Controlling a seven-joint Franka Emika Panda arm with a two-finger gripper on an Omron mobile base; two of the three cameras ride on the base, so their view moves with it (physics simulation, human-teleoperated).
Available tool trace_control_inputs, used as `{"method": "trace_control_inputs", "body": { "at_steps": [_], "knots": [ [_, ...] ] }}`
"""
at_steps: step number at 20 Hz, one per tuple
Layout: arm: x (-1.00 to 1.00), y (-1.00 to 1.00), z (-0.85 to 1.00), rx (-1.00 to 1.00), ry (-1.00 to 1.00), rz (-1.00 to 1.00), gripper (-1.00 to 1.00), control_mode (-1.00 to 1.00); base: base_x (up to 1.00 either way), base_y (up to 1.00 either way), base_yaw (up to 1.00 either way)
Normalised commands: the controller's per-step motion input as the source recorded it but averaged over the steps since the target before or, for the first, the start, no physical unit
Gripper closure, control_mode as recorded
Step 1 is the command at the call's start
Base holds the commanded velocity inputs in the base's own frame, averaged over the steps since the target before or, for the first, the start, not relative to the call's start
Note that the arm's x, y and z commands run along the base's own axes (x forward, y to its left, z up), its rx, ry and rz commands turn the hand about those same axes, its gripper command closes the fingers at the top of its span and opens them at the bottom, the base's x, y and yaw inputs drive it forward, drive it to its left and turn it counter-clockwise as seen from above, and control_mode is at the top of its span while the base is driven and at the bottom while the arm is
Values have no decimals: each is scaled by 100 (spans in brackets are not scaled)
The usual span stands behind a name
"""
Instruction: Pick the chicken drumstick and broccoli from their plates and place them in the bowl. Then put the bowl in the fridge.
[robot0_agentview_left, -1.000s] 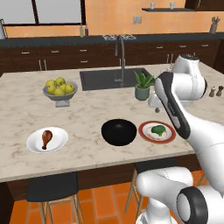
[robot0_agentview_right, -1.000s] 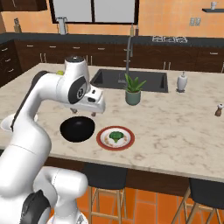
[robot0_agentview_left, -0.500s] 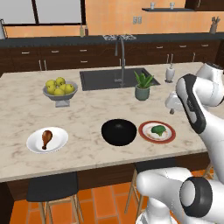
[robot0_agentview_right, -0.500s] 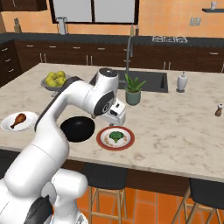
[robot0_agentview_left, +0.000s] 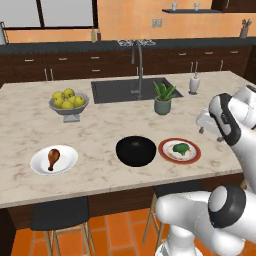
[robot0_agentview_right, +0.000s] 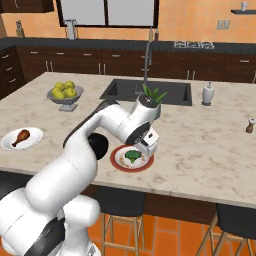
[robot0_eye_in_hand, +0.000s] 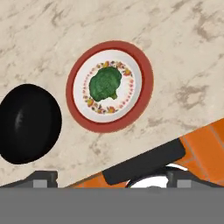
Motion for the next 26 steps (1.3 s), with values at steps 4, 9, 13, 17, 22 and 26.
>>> {"method": "trace_control_inputs", "body": {
  "at_steps": [4, 9, 13, 17, 22, 26],
  "knots": [
    [65, 0, -52, 22, 2, -9, -100, -100, 0, 0, 0],
    [75, 0, -52, 5, 5, 0, -100, -100, 0, 0, 0],
    [56, -1, -43, 3, 4, -1, -100, -100, 0, 0, 0],
    [43, -5, -53, 3, 1, -1, -100, -100, 0, 0, 0],
    [31, -19, -39, 1, 0, -3, -100, -100, 0, 0, 0],
    [1, 6, -19, 0, 0, 0, -100, -100, 0, 0, 0]
  ]
}}
